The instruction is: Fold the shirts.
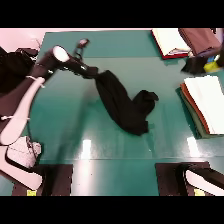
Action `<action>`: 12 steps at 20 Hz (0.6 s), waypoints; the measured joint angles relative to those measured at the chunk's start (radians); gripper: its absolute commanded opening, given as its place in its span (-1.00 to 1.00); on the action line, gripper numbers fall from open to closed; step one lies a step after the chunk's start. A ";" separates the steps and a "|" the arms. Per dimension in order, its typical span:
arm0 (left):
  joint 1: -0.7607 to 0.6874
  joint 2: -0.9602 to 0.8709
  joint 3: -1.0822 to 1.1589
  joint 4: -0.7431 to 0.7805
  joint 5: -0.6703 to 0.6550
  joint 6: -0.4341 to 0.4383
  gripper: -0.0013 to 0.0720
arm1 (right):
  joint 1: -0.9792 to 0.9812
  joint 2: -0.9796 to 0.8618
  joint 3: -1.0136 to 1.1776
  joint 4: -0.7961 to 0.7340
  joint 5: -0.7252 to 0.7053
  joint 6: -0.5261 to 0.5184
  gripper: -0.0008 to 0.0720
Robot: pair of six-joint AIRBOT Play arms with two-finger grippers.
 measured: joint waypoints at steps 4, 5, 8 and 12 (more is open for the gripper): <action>0.077 0.095 0.002 0.068 -0.054 0.002 -0.90 | 0.011 0.021 -0.354 0.052 -0.111 0.000 0.65; 0.085 0.105 0.002 0.076 -0.061 0.002 -0.90 | 0.032 0.009 -0.423 0.084 -0.149 -0.003 0.65; 0.101 0.119 0.001 0.089 -0.074 0.002 -0.90 | 0.140 -0.062 -0.568 0.189 -0.282 -0.026 0.64; 0.107 0.126 0.001 0.097 -0.085 0.000 -0.90 | 0.301 -0.199 -0.578 0.262 -0.439 -0.045 0.41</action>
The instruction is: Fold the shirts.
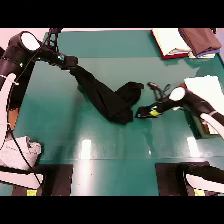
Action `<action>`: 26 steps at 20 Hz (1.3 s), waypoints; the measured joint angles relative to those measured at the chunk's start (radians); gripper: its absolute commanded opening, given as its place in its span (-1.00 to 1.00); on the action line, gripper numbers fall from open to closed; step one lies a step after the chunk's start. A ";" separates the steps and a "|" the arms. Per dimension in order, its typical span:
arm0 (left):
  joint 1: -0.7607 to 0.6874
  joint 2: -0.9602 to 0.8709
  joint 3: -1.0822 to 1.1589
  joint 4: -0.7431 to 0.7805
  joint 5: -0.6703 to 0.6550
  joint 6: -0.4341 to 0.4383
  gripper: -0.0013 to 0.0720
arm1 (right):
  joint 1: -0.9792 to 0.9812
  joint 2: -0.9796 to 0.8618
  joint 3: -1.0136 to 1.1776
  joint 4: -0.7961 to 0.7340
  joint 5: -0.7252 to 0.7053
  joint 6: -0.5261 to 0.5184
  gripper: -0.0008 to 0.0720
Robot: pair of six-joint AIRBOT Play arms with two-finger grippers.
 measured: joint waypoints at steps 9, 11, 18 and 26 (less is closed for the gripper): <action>0.003 0.041 0.000 0.011 -0.001 -0.013 -0.90 | 0.135 -0.143 0.198 -0.018 -0.066 -0.009 -0.93; 0.004 0.093 0.000 0.022 0.016 -0.017 -0.90 | 0.112 -0.093 0.229 -0.056 -0.038 -0.009 -0.93; 0.004 0.496 0.001 0.041 0.115 -0.020 -0.91 | -0.036 0.257 0.516 -0.244 0.208 -0.009 -0.93; 0.003 0.797 -0.006 0.037 0.125 -0.024 -0.91 | -0.171 0.417 0.886 -0.319 0.354 0.020 -0.94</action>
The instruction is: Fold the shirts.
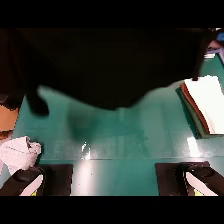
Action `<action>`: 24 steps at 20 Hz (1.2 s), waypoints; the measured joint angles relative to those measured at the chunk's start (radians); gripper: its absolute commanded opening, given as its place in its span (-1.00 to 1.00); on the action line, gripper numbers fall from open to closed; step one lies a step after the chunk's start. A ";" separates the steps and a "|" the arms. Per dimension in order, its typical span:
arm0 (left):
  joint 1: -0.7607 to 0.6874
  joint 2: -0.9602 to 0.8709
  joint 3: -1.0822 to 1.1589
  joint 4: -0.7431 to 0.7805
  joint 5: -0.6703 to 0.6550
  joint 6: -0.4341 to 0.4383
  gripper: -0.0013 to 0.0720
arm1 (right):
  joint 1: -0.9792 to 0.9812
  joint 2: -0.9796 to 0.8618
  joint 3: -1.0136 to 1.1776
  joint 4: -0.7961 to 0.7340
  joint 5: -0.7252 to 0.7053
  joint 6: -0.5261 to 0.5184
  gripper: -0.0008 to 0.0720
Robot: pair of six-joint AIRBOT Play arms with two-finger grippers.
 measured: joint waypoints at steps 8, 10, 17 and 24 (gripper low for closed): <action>0.000 -0.209 -0.228 -0.010 -0.219 0.010 -0.90 | -0.028 -0.336 0.135 -0.016 0.121 0.037 -0.93; 0.000 -0.287 -0.318 -0.012 -0.201 0.031 -0.90 | -0.029 -0.443 0.140 -0.017 0.133 0.039 -0.93; 0.057 -0.491 -0.386 0.021 0.015 0.010 0.51 | -0.047 -0.684 0.147 -0.016 0.092 0.043 0.00; 0.248 -0.525 -0.478 0.000 -0.041 -0.018 0.51 | -0.113 -0.703 0.142 0.097 0.224 0.017 -0.12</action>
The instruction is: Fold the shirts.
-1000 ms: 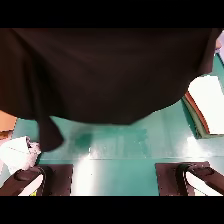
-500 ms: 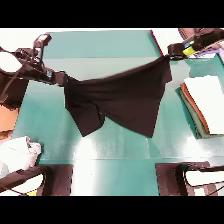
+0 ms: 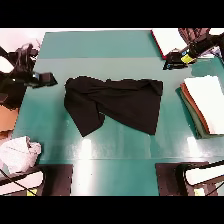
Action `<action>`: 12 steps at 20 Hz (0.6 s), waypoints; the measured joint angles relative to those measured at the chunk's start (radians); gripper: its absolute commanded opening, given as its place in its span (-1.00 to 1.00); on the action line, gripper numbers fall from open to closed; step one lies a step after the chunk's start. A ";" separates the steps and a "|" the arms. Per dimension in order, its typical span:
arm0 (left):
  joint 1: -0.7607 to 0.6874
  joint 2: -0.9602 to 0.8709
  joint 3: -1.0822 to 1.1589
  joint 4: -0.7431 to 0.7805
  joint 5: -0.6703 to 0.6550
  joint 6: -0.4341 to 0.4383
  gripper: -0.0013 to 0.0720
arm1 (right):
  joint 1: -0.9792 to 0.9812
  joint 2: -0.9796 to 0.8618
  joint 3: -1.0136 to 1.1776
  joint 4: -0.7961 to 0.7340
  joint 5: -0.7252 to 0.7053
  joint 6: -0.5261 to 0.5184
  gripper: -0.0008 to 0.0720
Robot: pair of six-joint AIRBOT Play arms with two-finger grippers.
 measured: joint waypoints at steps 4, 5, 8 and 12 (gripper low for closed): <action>0.031 -0.035 -0.172 -0.077 0.053 0.020 0.51 | -0.016 0.010 -0.049 0.115 0.023 -0.011 -0.14; 0.035 -0.051 -0.203 -0.106 0.070 0.036 0.51 | -0.018 0.021 -0.074 0.129 0.016 -0.011 -0.14; 0.027 -0.103 -0.251 -0.173 0.110 0.084 0.51 | -0.022 0.078 -0.171 0.158 -0.040 -0.014 -0.14; -0.015 -0.152 -0.268 -0.245 0.180 0.113 0.27 | -0.024 0.169 -0.296 0.172 -0.111 -0.019 -0.14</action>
